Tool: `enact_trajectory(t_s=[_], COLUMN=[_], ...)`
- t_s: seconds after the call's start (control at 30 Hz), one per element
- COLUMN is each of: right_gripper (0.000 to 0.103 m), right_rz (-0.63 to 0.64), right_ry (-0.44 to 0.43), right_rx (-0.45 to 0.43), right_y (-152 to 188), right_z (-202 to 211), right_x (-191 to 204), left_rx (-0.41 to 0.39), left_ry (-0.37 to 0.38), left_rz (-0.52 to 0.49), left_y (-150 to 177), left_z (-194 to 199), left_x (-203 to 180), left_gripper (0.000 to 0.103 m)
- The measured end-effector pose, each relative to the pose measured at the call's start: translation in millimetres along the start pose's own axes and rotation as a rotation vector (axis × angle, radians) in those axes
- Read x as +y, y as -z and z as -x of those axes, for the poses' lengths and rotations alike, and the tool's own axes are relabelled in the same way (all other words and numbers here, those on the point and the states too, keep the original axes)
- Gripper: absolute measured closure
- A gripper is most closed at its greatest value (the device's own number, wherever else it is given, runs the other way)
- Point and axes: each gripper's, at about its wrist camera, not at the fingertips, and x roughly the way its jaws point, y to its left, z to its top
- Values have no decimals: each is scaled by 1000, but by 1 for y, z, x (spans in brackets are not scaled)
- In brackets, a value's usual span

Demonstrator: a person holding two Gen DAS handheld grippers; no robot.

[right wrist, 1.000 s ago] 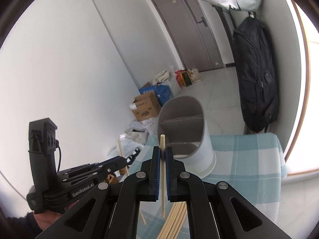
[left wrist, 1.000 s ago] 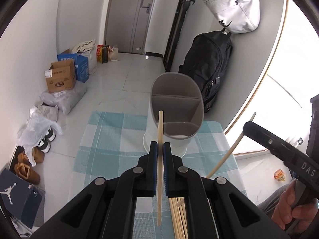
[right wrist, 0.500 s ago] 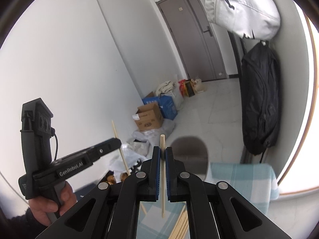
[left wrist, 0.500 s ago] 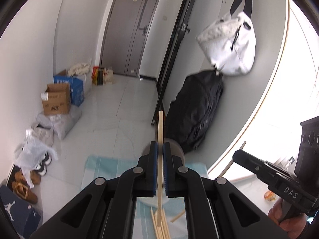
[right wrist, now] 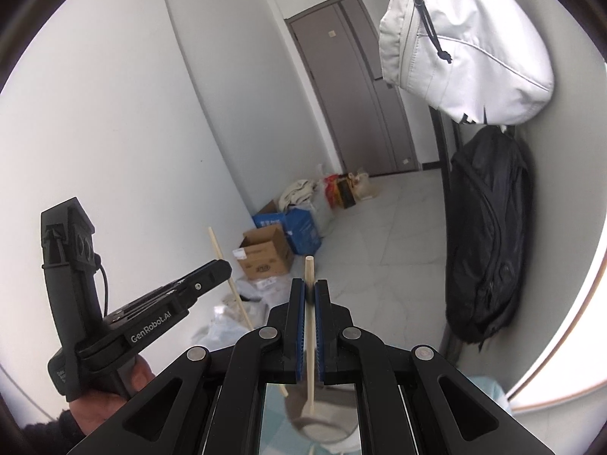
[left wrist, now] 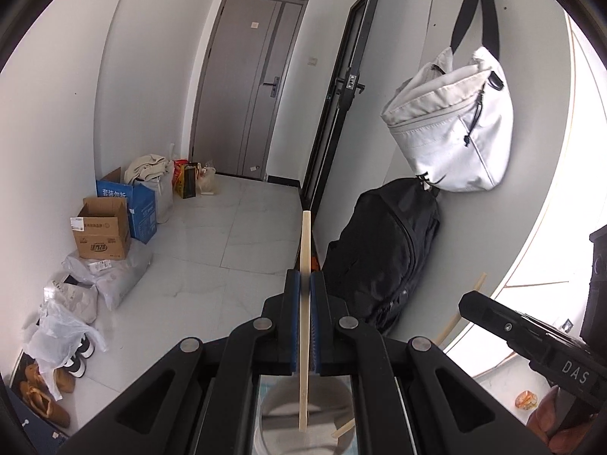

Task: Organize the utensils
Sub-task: 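Lift both held chopsticks and carry them above the white divided holder, then open both grippers to drop the chopsticks into the holder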

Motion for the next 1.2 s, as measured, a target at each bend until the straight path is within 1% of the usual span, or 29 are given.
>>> enact_trajectory(t_s=[0.13, 0.27, 0.43, 0.57, 0.73, 0.77, 0.8, 0.83, 0.9, 0.93, 0.97, 1.0, 1.03, 1.07, 1.1, 1.13, 1.2], right_gripper=[99, 99, 99, 99, 99, 97, 96, 96, 95, 95, 93, 90, 77, 65, 59, 55, 54], right_rz=[5, 32, 70, 87, 61, 46, 37, 22, -12, -31, -43, -51, -63, -78, -85, -86, -90], right_ry=[18, 40, 47, 45, 1, -14, -27, -43, -66, -80, -82, -81, -87, -88, -83, -80, -67], right_rx=[-8, -21, -11, 24, 80, 95, 104, 115, 129, 132, 131, 132, 129, 116, 106, 101, 95], right_y=[-4, -3, 3, 14, 27, 30, 31, 33, 36, 37, 38, 39, 40, 42, 44, 45, 48], right_z=[-15, -30, -48, -62, -74, -77, -78, -79, -78, -76, -73, -71, -68, -61, -55, -51, -40], right_x=[-5, -7, -7, -8, -11, -12, -13, -14, -17, -19, -22, -23, -24, -26, -27, -27, -27], left_rx=[-4, -15, -5, 35, 89, 106, 142, 173, 203, 201, 193, 186, 169, 151, 143, 141, 146], left_ry=[-6, 5, 22, 36, 81, 88, 92, 91, 93, 96, 92, 87, 83, 80, 72, 54, 36], left_rz=[-1, -6, -49, -37, -18, -13, -3, 6, 38, 49, 60, 66, 75, 79, 77, 71, 70], left_y=[1, 5, 17, 26, 26, 26, 24, 25, 23, 23, 22, 22, 21, 20, 20, 19, 19], left_z=[-13, -22, -33, -43, -48, -49, -51, -54, -55, -51, -47, -43, -36, -29, -26, -23, -18], left_x=[3, 4, 3, 10, 16, 17, 19, 20, 25, 27, 29, 30, 32, 33, 32, 31, 31], left_gripper=[102, 102, 102, 102, 102, 101, 101, 97, 90, 82, 67, 58, 47, 46, 46, 45, 45])
